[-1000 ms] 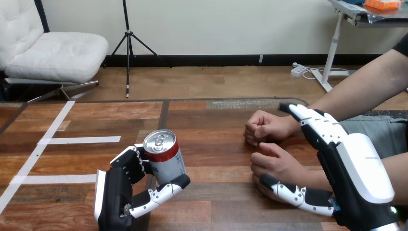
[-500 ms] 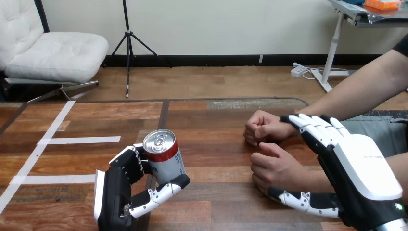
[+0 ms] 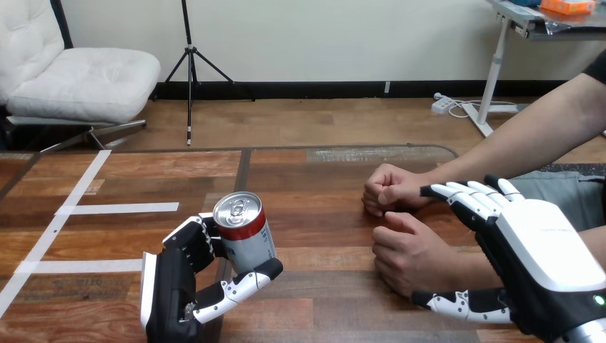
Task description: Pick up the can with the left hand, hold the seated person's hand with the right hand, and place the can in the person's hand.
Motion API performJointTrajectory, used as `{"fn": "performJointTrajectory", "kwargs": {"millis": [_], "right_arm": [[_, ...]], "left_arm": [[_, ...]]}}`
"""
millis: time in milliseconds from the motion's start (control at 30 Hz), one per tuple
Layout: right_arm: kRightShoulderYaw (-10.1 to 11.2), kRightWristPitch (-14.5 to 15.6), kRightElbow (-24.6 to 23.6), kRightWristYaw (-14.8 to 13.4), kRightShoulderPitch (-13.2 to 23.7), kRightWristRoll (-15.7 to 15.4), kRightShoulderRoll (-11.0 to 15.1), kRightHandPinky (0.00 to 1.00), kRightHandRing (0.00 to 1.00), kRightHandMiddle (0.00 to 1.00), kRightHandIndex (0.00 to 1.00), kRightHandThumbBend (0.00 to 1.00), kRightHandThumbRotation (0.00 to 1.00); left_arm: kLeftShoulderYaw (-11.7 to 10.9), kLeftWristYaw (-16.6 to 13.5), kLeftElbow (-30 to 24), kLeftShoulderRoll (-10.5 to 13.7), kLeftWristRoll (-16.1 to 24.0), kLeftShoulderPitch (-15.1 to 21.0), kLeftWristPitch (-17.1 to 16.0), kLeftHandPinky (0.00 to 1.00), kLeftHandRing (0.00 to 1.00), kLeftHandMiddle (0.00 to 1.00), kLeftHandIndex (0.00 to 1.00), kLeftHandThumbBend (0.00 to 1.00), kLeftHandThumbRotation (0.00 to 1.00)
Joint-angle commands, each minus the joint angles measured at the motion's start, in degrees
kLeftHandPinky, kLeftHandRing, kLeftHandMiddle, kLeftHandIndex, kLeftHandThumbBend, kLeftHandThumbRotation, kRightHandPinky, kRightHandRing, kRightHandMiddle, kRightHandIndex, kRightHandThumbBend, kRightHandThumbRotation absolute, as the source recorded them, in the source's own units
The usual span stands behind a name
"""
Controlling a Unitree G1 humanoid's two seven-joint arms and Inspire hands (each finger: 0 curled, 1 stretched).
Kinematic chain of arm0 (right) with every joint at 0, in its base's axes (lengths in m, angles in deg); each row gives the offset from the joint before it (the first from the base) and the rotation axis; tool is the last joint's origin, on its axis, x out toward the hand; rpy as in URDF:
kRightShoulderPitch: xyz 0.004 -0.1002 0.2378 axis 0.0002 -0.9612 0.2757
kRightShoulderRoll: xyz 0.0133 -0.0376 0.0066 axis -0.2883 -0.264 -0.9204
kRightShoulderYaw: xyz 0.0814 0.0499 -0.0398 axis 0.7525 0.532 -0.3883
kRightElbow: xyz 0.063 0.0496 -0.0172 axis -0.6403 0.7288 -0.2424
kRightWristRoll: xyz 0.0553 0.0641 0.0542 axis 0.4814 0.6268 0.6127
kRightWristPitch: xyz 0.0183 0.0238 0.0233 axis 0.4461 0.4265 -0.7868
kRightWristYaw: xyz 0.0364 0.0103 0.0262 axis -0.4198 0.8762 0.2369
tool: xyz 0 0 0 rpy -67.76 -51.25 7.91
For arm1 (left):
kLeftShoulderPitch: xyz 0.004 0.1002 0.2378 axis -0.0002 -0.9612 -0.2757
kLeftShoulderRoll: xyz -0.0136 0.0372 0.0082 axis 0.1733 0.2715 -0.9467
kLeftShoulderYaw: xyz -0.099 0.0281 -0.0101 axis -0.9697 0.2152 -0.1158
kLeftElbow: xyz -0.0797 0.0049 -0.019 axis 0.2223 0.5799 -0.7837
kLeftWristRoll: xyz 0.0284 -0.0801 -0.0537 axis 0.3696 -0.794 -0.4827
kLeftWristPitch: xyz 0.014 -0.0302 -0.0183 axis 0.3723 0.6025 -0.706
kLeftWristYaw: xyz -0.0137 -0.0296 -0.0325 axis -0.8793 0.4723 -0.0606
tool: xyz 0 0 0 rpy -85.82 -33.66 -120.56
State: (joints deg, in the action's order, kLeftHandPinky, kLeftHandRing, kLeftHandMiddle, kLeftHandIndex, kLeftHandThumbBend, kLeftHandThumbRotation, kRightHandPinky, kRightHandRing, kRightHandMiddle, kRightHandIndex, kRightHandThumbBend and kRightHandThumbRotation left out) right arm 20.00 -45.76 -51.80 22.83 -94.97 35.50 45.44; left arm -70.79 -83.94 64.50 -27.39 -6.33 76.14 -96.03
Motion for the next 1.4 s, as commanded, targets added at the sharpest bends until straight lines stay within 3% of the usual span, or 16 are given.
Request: {"fn": "performJointTrajectory", "kwargs": {"millis": [0,533,700,1033,1367], "right_arm": [[1.66,1.40,-3.93,0.74,1.79,-0.91,1.73,0.98,0.88,0.86,0.83,0.86,0.27],[1.26,9.00,-7.68,9.14,2.20,-6.33,4.49,0.99,0.88,0.85,0.82,0.88,0.21],[0.67,10.37,-7.86,10.57,2.39,-7.56,4.75,0.97,0.87,0.84,0.81,0.90,0.20],[-0.05,12.21,-7.22,12.17,2.98,-8.96,5.42,0.91,0.85,0.82,0.79,0.92,0.18],[0.31,14.59,-8.54,15.97,3.06,-11.87,6.85,0.90,0.85,0.83,0.80,0.91,0.23]], "left_arm": [[-0.38,-0.21,-2.89,-0.16,0.22,2.87,-2.64,0.41,0.44,0.48,0.51,0.74,0.00],[-0.44,2.04,-2.34,0.33,-2.67,3.28,-2.60,0.41,0.44,0.48,0.51,0.74,0.00],[-0.70,2.31,-1.26,0.57,-2.72,3.63,-3.11,0.41,0.44,0.48,0.51,0.74,0.00],[-0.76,5.72,-0.46,0.46,-7.11,4.41,-1.64,0.41,0.44,0.48,0.51,0.73,0.00],[-0.98,9.00,-0.90,0.32,-10.30,4.40,-0.38,0.39,0.43,0.49,0.51,0.71,0.00]]}}
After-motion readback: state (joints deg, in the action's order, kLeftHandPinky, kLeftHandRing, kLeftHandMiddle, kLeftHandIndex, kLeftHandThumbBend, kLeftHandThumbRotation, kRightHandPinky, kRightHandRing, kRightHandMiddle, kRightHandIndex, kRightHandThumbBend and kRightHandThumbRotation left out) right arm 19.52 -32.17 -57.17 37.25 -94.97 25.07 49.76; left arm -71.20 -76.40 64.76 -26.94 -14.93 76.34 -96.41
